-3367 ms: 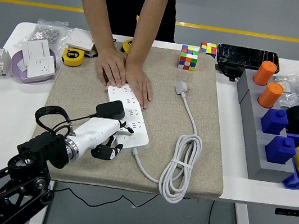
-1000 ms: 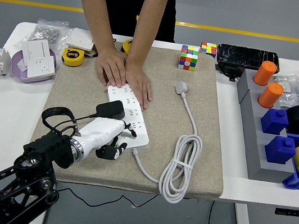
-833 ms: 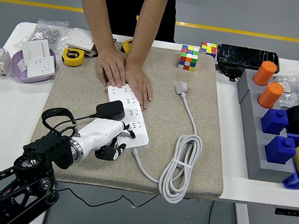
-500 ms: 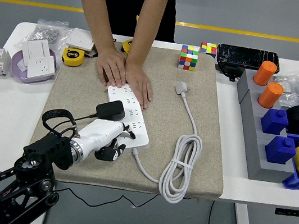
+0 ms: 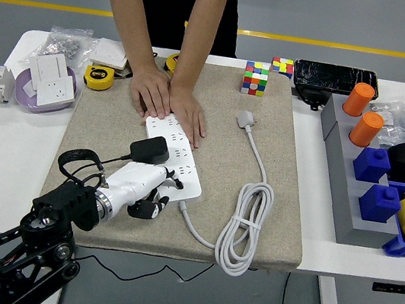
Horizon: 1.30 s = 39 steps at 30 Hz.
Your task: Pick up the plug,place it near the board,insert it into the board,press the button
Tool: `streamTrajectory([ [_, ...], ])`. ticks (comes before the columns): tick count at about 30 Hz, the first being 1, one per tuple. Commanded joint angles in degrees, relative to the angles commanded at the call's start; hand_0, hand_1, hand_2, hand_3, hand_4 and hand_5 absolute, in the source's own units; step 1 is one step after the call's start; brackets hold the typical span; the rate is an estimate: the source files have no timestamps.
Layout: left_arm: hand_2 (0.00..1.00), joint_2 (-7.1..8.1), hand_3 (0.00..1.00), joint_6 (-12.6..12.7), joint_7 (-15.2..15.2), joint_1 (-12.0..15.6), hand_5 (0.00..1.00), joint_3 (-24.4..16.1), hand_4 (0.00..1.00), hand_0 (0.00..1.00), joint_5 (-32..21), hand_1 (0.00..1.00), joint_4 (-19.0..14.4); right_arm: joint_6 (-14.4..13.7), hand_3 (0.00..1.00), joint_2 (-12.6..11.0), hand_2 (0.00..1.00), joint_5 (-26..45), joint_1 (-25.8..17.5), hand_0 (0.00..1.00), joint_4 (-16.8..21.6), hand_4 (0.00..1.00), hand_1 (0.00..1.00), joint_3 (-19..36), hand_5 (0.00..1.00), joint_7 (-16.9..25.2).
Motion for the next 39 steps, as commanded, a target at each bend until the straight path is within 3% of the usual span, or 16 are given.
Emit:
streamTrajectory([
  [4,0.160,0.09,0.699,0.1,-0.1,-0.1,0.002,-0.3,0.453,0.160,0.3,0.042,-0.9,0.0,0.693,0.0,0.711,0.1,0.1,0.862,0.0,0.998,0.719,0.0,0.661,0.0],
  [13,0.160,0.35,0.694,0.9,-0.5,0.2,0.002,-2.9,0.453,0.160,1.5,0.042,-8.5,-0.1,0.693,0.1,0.711,0.1,0.0,0.862,0.0,0.998,0.719,0.1,0.663,0.0],
  [14,0.160,0.27,0.694,2.2,-1.1,0.1,0.002,-3.5,0.453,0.160,1.6,0.042,-8.9,-0.1,0.693,0.1,0.711,0.2,0.0,0.862,0.0,0.998,0.719,0.0,0.663,0.0],
  [15,0.169,0.12,0.634,4.2,-2.3,0.0,0.002,-4.3,0.448,0.175,1.6,0.058,-8.7,-0.1,0.693,0.1,0.711,0.3,0.0,0.863,0.0,0.998,0.719,-0.1,0.663,0.1],
  [19,0.169,-0.41,0.634,11.6,-6.2,-0.2,0.002,-6.3,0.448,0.175,0.3,0.058,-7.1,-0.1,0.693,0.2,0.711,0.2,-0.1,0.863,0.0,0.998,0.719,0.0,0.663,0.0],
  [20,0.169,-0.73,0.634,13.8,-7.6,-0.3,0.002,-7.3,0.448,0.175,-2.2,0.058,-5.9,-0.1,0.693,0.3,0.711,0.1,-0.1,0.863,0.0,0.998,0.719,0.1,0.663,0.0],
  [21,0.361,-0.88,0.551,15.3,-8.3,-0.3,0.073,-8.0,0.718,0.306,-4.2,0.324,-5.2,-0.1,0.693,0.3,0.712,0.1,-0.1,0.863,0.0,0.998,0.719,0.0,0.663,0.0],
  [23,0.361,-1.16,0.551,16.3,-9.8,-0.3,0.073,-9.6,0.718,0.306,-8.7,0.324,-3.7,-0.1,0.693,0.3,0.712,0.2,-0.1,0.863,0.0,0.998,0.719,-0.1,0.663,0.0],
  [26,0.361,-1.31,0.551,15.1,-11.6,-0.4,0.073,-11.4,0.718,0.306,-16.2,0.324,-1.2,-0.2,0.693,0.2,0.712,0.4,0.0,0.863,0.0,0.998,0.719,-0.2,0.663,0.0],
  [27,0.747,-1.32,0.596,15.1,-12.6,-0.6,0.283,-11.4,0.972,0.722,-18.4,0.789,-0.2,-0.2,0.694,0.2,0.712,0.3,0.0,0.863,0.0,0.998,0.718,-0.2,0.663,0.0],
  [32,0.747,-2.07,0.596,16.2,-16.4,-0.8,0.283,-10.5,0.972,0.722,-30.0,0.789,2.1,-0.1,0.694,0.2,0.712,0.1,-0.1,0.863,0.0,0.998,0.718,-0.1,0.663,-0.1],
  [33,0.962,-2.37,0.905,16.3,-17.1,-0.8,0.382,-10.3,0.998,0.940,-32.6,0.990,2.6,-0.1,0.693,0.2,0.713,0.1,-0.1,0.862,0.0,0.998,0.718,-0.2,0.663,-0.1],
  [38,0.962,-2.52,0.905,15.7,-16.6,-1.4,0.382,-9.5,0.998,0.940,-44.5,0.990,3.9,-0.1,0.693,0.2,0.713,0.1,-0.2,0.862,0.0,0.998,0.718,-0.5,0.663,-0.1],
  [39,0.998,-2.43,0.980,15.2,-15.9,-1.5,0.357,-9.3,0.998,0.998,-46.1,0.998,4.1,-0.1,0.692,0.2,0.712,0.1,-0.2,0.863,0.0,0.998,0.719,-0.6,0.663,-0.1],
])
